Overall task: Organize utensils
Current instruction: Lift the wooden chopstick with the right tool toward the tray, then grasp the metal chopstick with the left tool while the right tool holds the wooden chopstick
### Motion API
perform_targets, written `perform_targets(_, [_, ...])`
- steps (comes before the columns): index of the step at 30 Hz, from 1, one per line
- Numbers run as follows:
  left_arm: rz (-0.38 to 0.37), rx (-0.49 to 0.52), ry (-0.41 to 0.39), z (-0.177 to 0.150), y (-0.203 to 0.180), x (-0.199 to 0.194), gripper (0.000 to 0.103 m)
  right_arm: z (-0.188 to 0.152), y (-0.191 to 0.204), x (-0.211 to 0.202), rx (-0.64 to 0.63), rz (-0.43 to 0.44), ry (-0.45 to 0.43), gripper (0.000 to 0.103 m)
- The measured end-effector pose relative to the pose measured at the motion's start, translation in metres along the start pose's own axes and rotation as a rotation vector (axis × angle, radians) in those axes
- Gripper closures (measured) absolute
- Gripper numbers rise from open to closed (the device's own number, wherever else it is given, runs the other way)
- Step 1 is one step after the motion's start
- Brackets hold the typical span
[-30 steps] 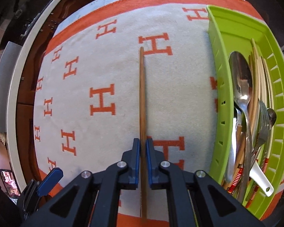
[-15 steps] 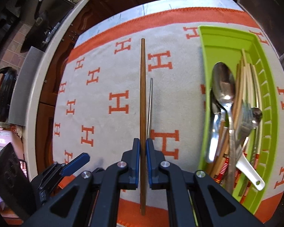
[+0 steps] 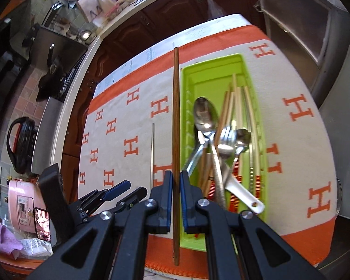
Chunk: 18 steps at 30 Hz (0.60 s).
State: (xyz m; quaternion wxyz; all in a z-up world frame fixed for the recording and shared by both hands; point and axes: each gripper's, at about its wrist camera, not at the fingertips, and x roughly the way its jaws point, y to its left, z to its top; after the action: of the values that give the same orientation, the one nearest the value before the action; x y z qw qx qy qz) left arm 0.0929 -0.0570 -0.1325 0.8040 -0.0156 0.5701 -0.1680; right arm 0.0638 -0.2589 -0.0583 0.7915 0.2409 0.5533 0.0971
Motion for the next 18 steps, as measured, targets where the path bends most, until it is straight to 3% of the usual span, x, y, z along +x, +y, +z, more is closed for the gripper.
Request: perform_targets(18, [0.078,0.007,0.015,0.008,-0.024,0.019,0.064,-0.008,-0.034,-0.033,0.051,0.073,-0.071,0.097])
